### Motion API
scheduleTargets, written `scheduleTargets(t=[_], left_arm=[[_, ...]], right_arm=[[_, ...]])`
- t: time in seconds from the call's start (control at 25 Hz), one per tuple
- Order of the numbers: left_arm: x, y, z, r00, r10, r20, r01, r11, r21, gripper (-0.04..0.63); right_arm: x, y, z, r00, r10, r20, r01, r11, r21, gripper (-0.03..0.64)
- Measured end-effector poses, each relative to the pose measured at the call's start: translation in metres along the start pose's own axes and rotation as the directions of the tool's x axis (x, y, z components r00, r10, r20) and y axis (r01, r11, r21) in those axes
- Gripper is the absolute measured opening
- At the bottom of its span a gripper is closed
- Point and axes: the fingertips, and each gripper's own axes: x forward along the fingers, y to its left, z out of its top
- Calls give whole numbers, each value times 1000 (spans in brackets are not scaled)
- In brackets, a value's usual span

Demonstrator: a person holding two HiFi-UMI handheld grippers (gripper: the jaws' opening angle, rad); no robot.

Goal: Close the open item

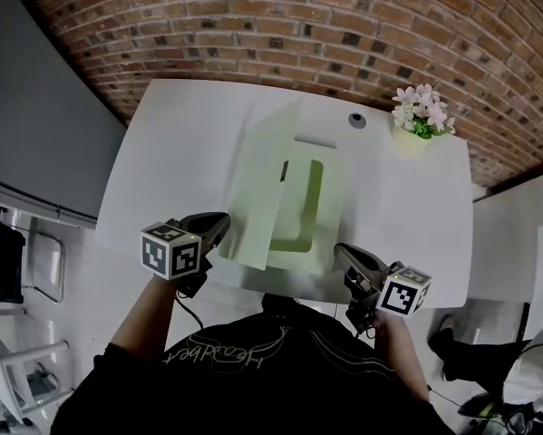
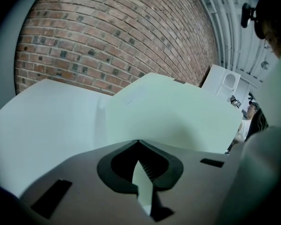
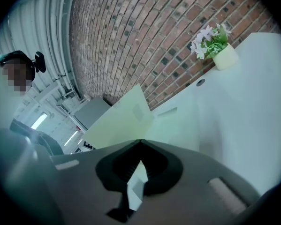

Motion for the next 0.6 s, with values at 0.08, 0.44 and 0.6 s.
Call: scheduleTargets(t=[0.08,0.44,0.6], left_arm=[[2,1,1,1000,-2,-4,2,1000,-3,3],[14,-1,0,999,-17,-37,17,1000,-5,3],[16,-3,7,999,-14,-38,14,1000,0,3]], right_arm=[[2,-9,-1,1000,-10,-2,10,1000,8,5],[9,-38,-4,999,-43,-2,43,998,38,5],[11,-48,-6,998,-61,-12,61,997,52,5]])
